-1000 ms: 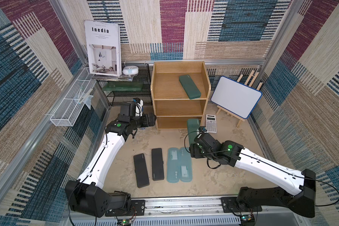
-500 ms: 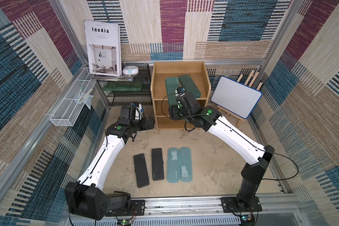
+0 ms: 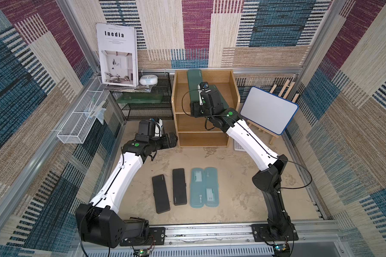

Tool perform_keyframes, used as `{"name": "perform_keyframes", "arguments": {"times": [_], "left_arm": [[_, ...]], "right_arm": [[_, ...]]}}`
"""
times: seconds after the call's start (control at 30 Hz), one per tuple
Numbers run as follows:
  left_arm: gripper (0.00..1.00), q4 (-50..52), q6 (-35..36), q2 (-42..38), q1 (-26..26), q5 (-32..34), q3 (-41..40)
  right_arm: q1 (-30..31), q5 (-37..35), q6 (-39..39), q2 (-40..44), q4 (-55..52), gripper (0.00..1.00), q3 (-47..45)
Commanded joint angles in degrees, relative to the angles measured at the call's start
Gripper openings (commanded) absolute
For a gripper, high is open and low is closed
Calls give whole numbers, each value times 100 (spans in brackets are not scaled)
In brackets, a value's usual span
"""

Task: Place the pencil cases on the shelf according to color
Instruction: Place the pencil case on the shelf.

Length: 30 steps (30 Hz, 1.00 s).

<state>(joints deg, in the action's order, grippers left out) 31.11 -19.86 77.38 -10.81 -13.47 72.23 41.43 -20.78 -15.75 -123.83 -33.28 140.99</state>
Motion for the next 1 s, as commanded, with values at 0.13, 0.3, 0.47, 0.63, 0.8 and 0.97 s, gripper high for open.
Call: {"name": "perform_keyframes", "arguments": {"times": [0.13,0.3,0.47,0.63,0.8,0.97], "left_arm": [[100,-58,-101,25,48,-197,53],[99,-81,-119,31,79,-236,37],[99,-71,-140,58,105,-274,48],[99,-70,-135,58,123,-296,47],[99,-70,-113,51,140,-246,29],[99,-122,-81,36,141,-295,8]], "right_arm": [[-98,-165,70,-252,199,75,104],[-101,-26,-29,-292,134,90,103],[-100,87,-85,-209,172,96,102],[-100,170,-48,-36,246,99,113],[-76,415,54,338,374,99,124],[29,500,181,902,374,99,-123]]}}
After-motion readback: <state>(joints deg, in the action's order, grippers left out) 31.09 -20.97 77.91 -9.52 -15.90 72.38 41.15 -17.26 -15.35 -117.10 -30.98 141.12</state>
